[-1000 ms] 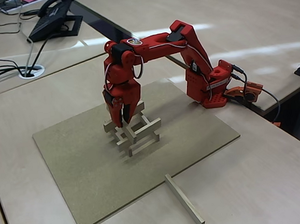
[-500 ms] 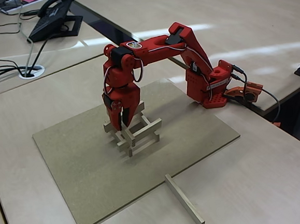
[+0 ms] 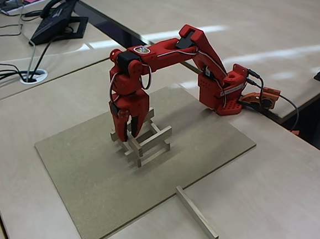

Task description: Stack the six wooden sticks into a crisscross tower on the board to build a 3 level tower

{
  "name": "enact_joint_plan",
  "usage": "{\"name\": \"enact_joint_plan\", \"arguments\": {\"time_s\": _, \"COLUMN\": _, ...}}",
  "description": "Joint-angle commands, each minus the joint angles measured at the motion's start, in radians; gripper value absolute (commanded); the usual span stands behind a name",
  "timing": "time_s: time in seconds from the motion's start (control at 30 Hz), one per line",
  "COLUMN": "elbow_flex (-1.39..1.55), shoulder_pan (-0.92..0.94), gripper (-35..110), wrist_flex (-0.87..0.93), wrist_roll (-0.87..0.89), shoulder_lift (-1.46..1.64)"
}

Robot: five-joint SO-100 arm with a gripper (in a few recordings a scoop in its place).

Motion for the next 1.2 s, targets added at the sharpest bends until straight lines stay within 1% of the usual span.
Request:
{"name": "enact_joint_plan", "arguments": {"time_s": 0.0, "elbow_flex": -0.020, "shoulder_pan": -0.025, "gripper": 11, "wrist_flex": 0.018, "wrist_roll": 0.026, "shoulder_lift": 0.021}}
{"name": "enact_joint_plan", "arguments": {"time_s": 0.57, "elbow_flex": -0.072, "shoulder_pan": -0.017, "gripper": 24, "wrist_flex": 0.081, "wrist_roll": 0.061, "shoulder_lift": 0.026}}
{"name": "enact_joint_plan", "arguments": {"time_s": 0.77, "elbow_flex": -0.106, "shoulder_pan": -0.018, "gripper": 24, "wrist_flex": 0.100, "wrist_roll": 0.066, "shoulder_lift": 0.037}}
{"name": "enact_joint_plan", "arguments": {"time_s": 0.9, "elbow_flex": -0.097, "shoulder_pan": -0.038, "gripper": 23, "wrist_flex": 0.109, "wrist_roll": 0.103, "shoulder_lift": 0.083}}
{"name": "enact_joint_plan", "arguments": {"time_s": 1.17, "elbow_flex": 0.026, "shoulder_pan": -0.138, "gripper": 22, "wrist_flex": 0.091, "wrist_roll": 0.230, "shoulder_lift": 0.253}}
